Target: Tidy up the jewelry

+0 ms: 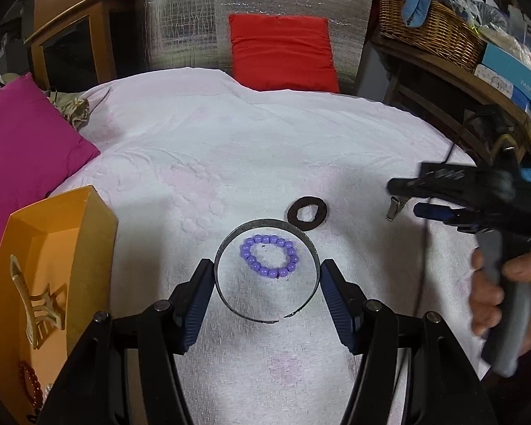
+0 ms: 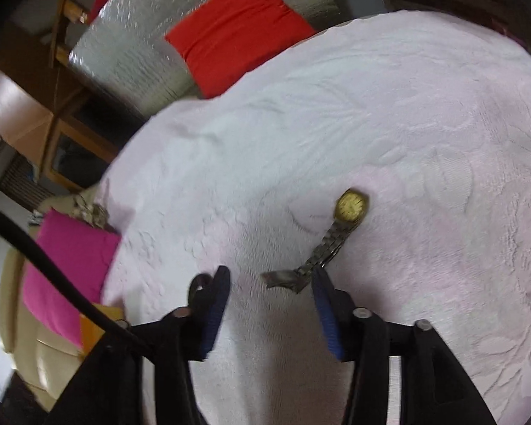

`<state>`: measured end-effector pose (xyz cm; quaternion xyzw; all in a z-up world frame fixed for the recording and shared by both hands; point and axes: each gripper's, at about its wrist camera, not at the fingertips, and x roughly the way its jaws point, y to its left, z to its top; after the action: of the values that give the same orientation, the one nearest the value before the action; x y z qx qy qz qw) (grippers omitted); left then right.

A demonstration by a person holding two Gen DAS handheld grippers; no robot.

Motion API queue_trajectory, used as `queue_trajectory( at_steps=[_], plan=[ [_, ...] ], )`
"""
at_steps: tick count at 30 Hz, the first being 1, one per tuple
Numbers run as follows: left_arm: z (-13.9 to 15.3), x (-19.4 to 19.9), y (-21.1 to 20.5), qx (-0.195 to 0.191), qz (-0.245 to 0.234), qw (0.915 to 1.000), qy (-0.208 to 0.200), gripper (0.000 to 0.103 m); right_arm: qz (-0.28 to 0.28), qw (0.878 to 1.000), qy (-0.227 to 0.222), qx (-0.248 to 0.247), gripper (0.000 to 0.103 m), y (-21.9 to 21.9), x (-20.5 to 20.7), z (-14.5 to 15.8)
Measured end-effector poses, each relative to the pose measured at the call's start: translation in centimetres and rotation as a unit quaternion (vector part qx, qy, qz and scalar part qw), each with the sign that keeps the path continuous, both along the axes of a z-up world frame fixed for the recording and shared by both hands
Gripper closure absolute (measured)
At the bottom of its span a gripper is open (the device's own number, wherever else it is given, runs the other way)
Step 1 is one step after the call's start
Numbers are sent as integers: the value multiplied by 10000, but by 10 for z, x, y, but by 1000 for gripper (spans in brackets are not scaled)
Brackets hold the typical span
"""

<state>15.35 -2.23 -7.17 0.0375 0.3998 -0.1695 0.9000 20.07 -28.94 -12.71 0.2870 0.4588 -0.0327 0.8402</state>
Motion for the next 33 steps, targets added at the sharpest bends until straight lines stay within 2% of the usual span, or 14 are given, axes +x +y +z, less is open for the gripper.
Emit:
queue_trajectory(
  at_steps=[3, 6, 8, 9, 12, 18, 20, 23, 25, 28, 33],
  plan=[
    [-1, -2, -3, 15, -44, 10000, 7, 40, -195, 9974, 206, -659, 37, 11, 10, -12],
    [-2, -2, -5, 36, -78, 10000, 14, 40, -441, 9932, 351, -1016, 40, 9, 9, -28],
    [-2, -2, -6, 29, -67, 10000, 31, 40, -489, 9894, 228, -1345, 61, 13, 9, -26],
    [-2, -1, -5, 20, -61, 10000, 37, 40, -441, 9896, 237, -1346, 80, 12, 10, -26],
    [0, -1, -5, -3, -55, 10000, 17, 40, -435, 9925, 259, -1112, 88, -4, 5, -25],
    [0, -3, -7, -22, -72, 10000, -7, 40, -368, 9992, -128, 31, 90, -47, -17, -7],
    [1, -5, -8, -7, -88, 10000, -27, 40, -335, 9966, -230, 719, 90, -59, -19, -8],
    [2, -7, -9, 23, -81, 10000, -54, 40, -345, 9829, -354, 1774, 90, -73, -24, -14],
    [3, -8, -7, 0, -50, 10000, -67, 40, -335, 9750, -454, 2147, 90, -76, -27, -13],
    [8, -12, -3, -56, -10, 9999, -143, 40, -147, 9645, -633, 2561, 90, -65, -29, -7],
    [21, -21, 10, -133, 69, 9992, -369, 40, 190, 9507, -934, 2952, 90, -37, -33, 10]
  ],
)
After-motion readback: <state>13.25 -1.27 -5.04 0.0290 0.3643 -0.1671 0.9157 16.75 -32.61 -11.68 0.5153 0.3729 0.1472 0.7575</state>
